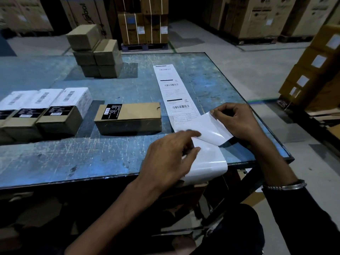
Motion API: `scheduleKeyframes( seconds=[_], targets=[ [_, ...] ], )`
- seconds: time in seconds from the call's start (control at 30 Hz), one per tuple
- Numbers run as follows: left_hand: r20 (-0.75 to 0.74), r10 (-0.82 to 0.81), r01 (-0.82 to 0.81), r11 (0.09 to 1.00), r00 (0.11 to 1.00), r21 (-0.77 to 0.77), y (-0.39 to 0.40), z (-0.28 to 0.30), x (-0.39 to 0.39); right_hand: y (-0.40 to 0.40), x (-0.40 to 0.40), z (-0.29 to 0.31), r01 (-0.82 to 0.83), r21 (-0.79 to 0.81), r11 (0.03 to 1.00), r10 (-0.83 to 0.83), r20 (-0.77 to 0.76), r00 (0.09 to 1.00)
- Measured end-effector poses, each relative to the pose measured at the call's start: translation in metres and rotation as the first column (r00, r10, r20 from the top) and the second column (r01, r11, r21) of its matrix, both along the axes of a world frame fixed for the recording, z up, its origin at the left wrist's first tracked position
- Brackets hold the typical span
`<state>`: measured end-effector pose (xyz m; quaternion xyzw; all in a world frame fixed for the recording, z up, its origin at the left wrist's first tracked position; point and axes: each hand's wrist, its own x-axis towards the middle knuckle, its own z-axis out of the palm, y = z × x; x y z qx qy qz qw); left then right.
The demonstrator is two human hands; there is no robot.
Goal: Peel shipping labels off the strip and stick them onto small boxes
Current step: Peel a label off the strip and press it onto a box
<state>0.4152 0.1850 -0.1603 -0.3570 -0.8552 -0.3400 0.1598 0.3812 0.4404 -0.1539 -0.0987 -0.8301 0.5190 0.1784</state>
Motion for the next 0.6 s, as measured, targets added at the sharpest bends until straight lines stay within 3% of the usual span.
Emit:
scheduleKeyframes(
  seconds=[0.17, 0.37, 0.6],
  targets=[
    [0.056, -0.072, 0.078, 0.99, 0.996, -0.117, 0.003, 0.009, -0.023, 0.003, 0.005, 0.004, -0.025, -0.033, 0.999, 0.024, -0.043, 0.999],
    [0.349, -0.087, 0.166, 0.965, 0.933, -0.205, 0.009, 0.008, -0.035, 0.014, 0.013, 0.01, -0.047, -0.112, 0.993, 0.042, -0.047, 0.998],
    [0.32, -0.007, 0.11, 0.945, 0.947, -0.308, 0.011, 0.014, -0.03, 0.027, 0.017, 0.008, 0.094, -0.198, 0.976, -0.103, -0.036, 0.994]
  ],
)
